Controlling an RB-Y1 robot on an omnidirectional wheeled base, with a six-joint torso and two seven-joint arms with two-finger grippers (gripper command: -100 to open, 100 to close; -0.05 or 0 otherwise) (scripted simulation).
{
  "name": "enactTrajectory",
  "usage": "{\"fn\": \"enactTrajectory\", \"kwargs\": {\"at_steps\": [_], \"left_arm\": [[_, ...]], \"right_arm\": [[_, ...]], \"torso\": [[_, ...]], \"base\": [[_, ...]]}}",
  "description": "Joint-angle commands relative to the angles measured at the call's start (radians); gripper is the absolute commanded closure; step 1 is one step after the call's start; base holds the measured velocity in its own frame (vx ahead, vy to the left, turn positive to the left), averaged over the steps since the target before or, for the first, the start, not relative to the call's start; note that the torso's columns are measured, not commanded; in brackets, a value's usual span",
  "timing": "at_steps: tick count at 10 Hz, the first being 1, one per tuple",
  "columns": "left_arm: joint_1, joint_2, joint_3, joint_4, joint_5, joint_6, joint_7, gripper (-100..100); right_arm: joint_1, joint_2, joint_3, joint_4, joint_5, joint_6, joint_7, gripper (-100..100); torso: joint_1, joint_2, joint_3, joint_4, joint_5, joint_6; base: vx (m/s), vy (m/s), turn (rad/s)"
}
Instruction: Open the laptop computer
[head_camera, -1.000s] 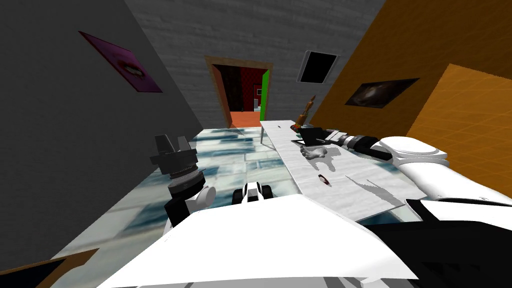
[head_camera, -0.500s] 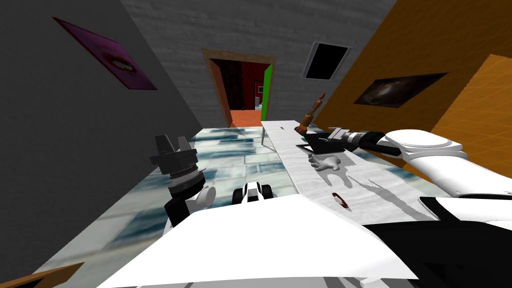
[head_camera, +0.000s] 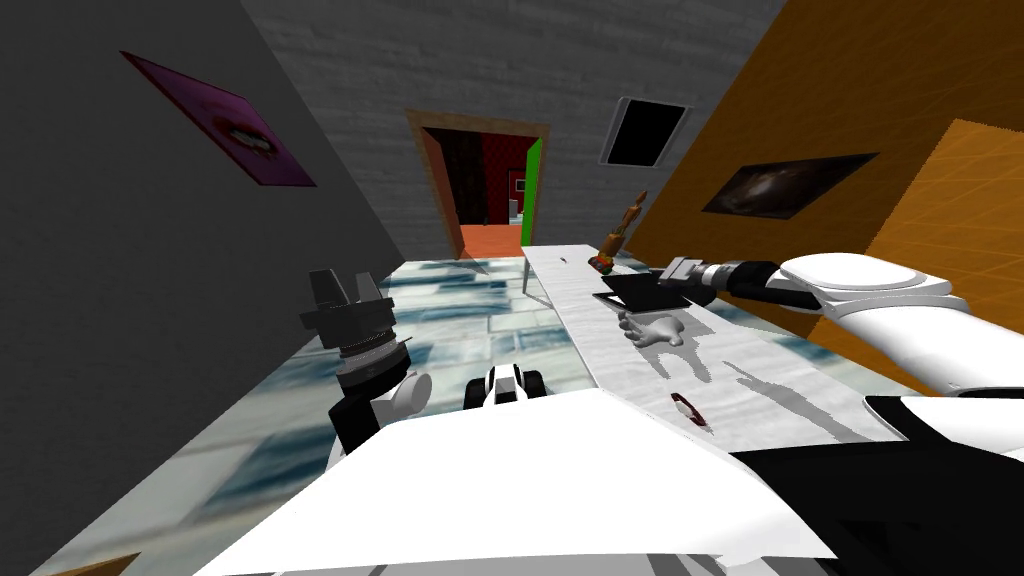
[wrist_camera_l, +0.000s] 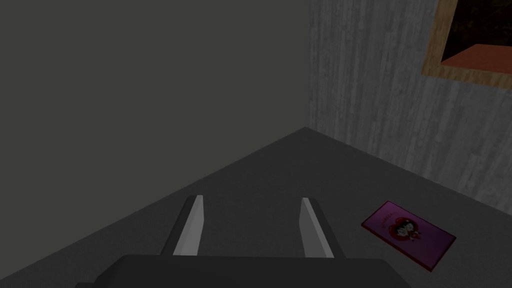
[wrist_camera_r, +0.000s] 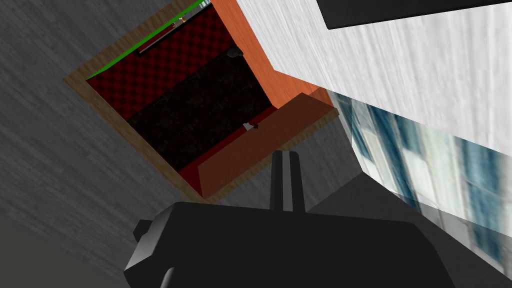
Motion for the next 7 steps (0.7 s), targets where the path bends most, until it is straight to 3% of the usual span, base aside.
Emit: {"fn": "enactTrajectory", "kwargs": {"at_steps": [1,4,5,6,7], "left_arm": [[0.000,0.000,0.000,0.000,0.000,0.000,0.000,0],[0.000,0.000,0.000,0.000,0.000,0.000,0.000,0],[0.000,0.000,0.000,0.000,0.000,0.000,0.000,0],[0.000,0.000,0.000,0.000,0.000,0.000,0.000,0],[0.000,0.000,0.000,0.000,0.000,0.000,0.000,0]], "right_arm": [[0.020,-0.052,-0.012,-0.009,-0.001,-0.031,-0.046,-100],[0.020,-0.115,-0.036,-0.012,-0.011,-0.068,-0.095,-100],[0.008,-0.103,-0.020,-0.008,-0.008,-0.058,-0.086,-100],[0.008,-0.105,-0.020,-0.009,-0.008,-0.061,-0.089,0],[0.008,-0.105,-0.020,-0.008,-0.008,-0.060,-0.089,0]], "torso": [[0.000,0.002,0.002,0.001,0.000,0.000],[-0.002,0.011,0.008,0.004,0.000,0.001],[-0.001,0.008,0.006,0.003,0.000,0.001],[-0.001,0.006,0.004,0.002,0.000,0.001],[-0.001,0.005,0.003,0.002,0.000,0.001]], "base": [[0.077,0.004,-0.060],[0.007,-0.007,-0.057],[0.000,0.000,0.000],[0.000,0.000,0.000],[0.000,0.000,0.000]]}}
